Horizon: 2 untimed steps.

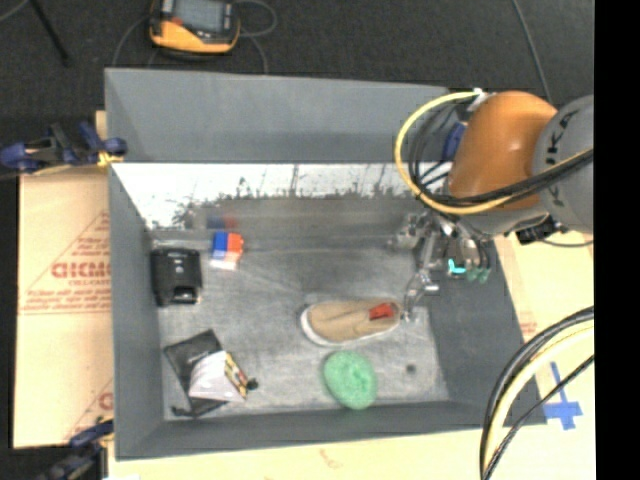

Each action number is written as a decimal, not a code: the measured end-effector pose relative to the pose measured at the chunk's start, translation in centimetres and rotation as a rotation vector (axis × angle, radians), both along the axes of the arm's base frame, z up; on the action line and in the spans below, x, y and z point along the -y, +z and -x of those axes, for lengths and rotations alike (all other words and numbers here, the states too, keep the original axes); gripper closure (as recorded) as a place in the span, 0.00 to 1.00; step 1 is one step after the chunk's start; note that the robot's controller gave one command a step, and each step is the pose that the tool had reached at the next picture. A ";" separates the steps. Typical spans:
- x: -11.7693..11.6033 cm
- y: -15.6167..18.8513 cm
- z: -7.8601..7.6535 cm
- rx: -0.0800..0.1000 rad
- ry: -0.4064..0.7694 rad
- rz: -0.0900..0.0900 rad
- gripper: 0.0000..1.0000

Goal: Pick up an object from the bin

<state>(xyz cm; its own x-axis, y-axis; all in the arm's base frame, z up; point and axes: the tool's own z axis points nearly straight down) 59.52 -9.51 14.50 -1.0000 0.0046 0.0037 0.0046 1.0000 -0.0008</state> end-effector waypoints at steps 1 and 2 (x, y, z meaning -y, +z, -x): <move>0.0 0.4 -0.2 0.008 0.002 0.001 0.00; -2.5 -6.6 1.0 0.004 0.227 0.001 1.00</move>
Offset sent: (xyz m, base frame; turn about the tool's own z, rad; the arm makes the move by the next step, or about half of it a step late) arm -0.0136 0.0273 -0.0747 -0.2303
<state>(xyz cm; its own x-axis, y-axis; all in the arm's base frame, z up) 58.52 -6.98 7.90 -0.9753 -0.2210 -0.0005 -0.2210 0.9753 -0.0019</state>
